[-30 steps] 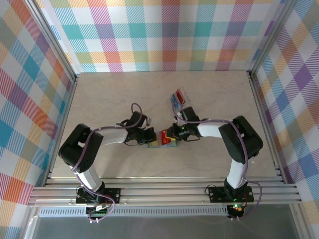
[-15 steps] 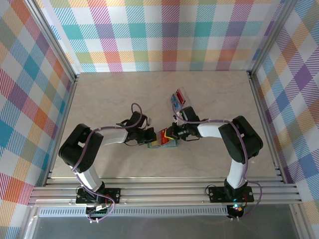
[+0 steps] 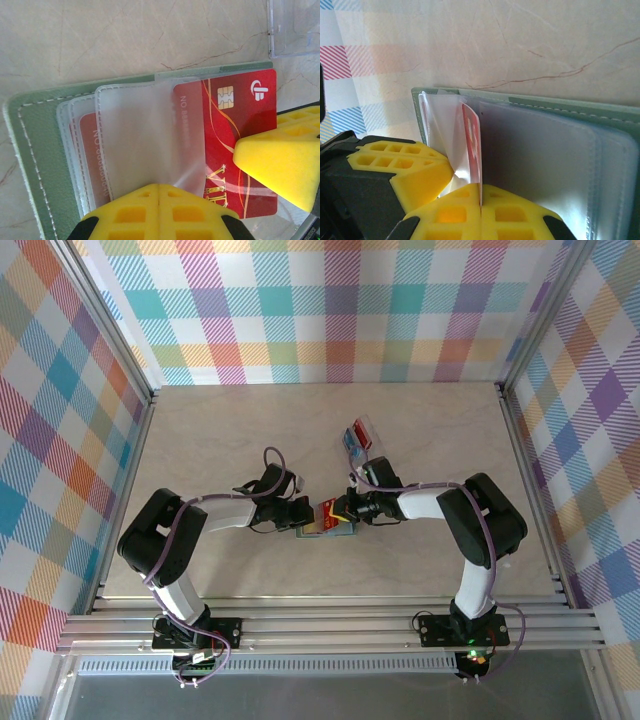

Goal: Put the credit cards into the card holder

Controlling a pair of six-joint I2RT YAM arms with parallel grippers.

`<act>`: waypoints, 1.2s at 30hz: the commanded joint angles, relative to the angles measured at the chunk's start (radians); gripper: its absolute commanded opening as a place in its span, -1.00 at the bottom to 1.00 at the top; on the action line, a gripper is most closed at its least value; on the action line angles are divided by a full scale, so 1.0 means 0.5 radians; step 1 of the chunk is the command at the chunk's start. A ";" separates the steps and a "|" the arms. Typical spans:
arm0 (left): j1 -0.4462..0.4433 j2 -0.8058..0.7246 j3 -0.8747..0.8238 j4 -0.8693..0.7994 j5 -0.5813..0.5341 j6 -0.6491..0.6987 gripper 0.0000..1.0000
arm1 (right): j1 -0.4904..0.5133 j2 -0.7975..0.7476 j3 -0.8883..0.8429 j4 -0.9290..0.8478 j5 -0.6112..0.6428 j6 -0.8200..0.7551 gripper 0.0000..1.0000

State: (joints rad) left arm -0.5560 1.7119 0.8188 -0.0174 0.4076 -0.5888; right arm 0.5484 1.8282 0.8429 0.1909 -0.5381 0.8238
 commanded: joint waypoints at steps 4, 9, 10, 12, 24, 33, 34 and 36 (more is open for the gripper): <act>-0.017 0.003 -0.073 -0.136 -0.038 0.041 -0.91 | 0.008 0.048 0.005 -0.093 0.156 -0.020 -1.00; -0.017 0.003 -0.067 -0.146 -0.051 0.047 -0.91 | 0.008 0.033 0.046 -0.137 0.163 -0.049 -1.00; -0.017 0.003 -0.068 -0.149 -0.054 0.048 -0.91 | 0.008 0.027 0.056 -0.152 0.167 -0.055 -1.00; -0.017 0.002 -0.070 -0.147 -0.057 0.047 -0.91 | 0.008 0.021 0.083 -0.195 0.191 -0.062 -1.00; -0.020 0.004 -0.069 -0.150 -0.073 0.045 -0.91 | 0.008 -0.035 -0.056 -0.021 0.176 0.072 -1.00; -0.023 0.000 -0.071 -0.156 -0.087 0.043 -0.91 | 0.026 -0.052 -0.137 0.003 0.161 0.144 -1.00; -0.023 -0.003 -0.070 -0.157 -0.088 0.044 -0.91 | 0.026 -0.052 -0.144 0.005 0.166 0.148 -1.00; -0.022 -0.006 -0.071 -0.159 -0.091 0.046 -0.91 | 0.026 -0.044 -0.142 0.006 0.170 0.146 -1.00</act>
State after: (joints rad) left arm -0.5560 1.7103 0.8158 -0.0154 0.4057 -0.5858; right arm 0.5575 1.8046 0.8001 0.2417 -0.4984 0.8768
